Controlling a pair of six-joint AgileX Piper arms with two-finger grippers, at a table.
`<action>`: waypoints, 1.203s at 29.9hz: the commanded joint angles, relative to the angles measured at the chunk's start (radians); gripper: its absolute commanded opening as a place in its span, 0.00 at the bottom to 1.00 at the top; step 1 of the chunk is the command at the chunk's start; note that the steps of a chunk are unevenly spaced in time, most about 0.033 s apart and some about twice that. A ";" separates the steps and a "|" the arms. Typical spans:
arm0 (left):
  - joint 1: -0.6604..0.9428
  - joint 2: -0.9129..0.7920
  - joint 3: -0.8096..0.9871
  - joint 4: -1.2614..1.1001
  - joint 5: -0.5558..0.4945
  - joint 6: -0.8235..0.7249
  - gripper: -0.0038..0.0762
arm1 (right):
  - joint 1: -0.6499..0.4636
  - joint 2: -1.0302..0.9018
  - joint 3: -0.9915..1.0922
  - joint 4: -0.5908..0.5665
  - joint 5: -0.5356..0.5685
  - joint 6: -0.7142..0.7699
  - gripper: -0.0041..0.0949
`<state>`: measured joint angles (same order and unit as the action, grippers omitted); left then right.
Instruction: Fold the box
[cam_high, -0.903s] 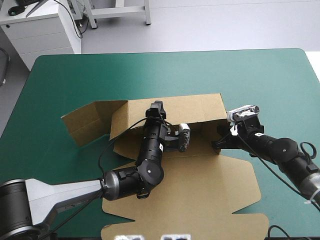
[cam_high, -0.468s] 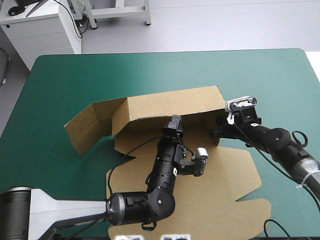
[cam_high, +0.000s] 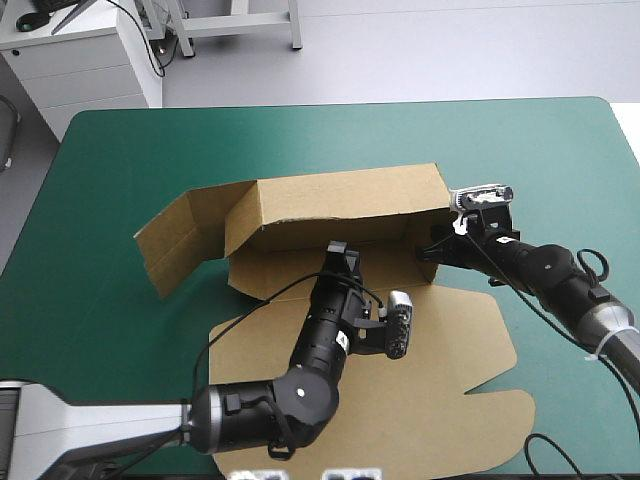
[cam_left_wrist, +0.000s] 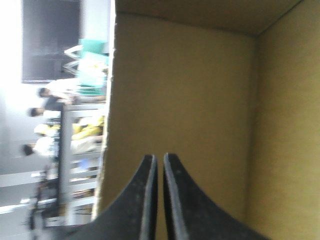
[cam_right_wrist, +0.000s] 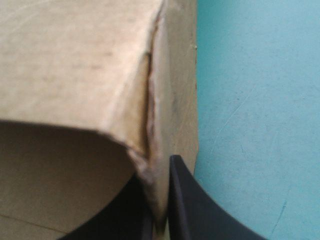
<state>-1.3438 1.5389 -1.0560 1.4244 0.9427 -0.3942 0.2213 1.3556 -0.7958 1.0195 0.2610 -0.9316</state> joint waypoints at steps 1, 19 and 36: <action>0.055 -0.126 -0.108 -0.305 -0.099 0.157 0.07 | 0.001 -0.004 -0.021 -0.056 0.003 0.077 0.02; 1.014 -0.464 -0.168 -1.666 -0.156 0.944 0.07 | 0.001 -0.004 -0.021 -0.354 0.048 0.366 0.02; 1.770 -0.529 0.091 -2.290 -0.252 1.115 0.07 | 0.001 0.018 -0.164 -0.754 0.215 0.779 0.03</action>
<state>0.4160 1.0291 -0.9526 -0.7934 0.7586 0.7422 0.2232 1.3698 -0.8904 0.4448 0.3846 -0.3144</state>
